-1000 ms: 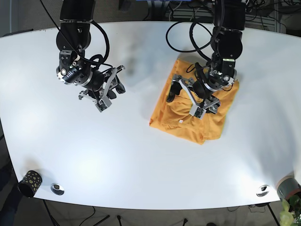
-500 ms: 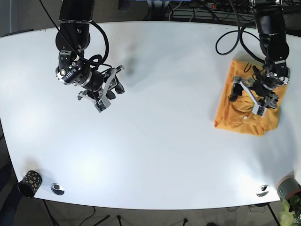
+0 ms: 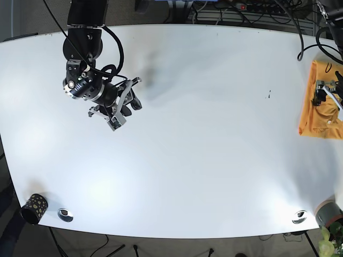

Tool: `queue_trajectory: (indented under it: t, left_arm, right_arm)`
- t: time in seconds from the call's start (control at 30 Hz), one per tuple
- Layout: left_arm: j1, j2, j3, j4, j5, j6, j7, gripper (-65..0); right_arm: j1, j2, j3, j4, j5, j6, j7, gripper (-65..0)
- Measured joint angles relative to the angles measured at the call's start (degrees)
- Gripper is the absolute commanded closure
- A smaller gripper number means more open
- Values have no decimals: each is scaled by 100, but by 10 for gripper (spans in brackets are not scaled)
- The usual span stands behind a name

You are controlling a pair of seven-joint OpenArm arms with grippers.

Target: Fold the T-shirt properly

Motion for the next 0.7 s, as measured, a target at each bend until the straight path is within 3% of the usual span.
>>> queue_trajectory:
  t: [0.3,0.43,0.6,0.7]
  left_arm:
    - [9,-483,9,-107,376,-234,177,-639]
    - [92,-459,9,505,446,-240,317,-639]
    - [216,-411,13,1639,367,-262,472,-639]
    - [310,-114,-192,2162,411,-227,485,-639]
  right_arm:
    - [-2,2,-11,0,2,0,0,-203]
    - [39,0,-20,0,-24,2,9,-203]
    - [57,103,-24,0,-15,4,682,-203]
    - [42,214,-15,0,-326,7,1073,-203]
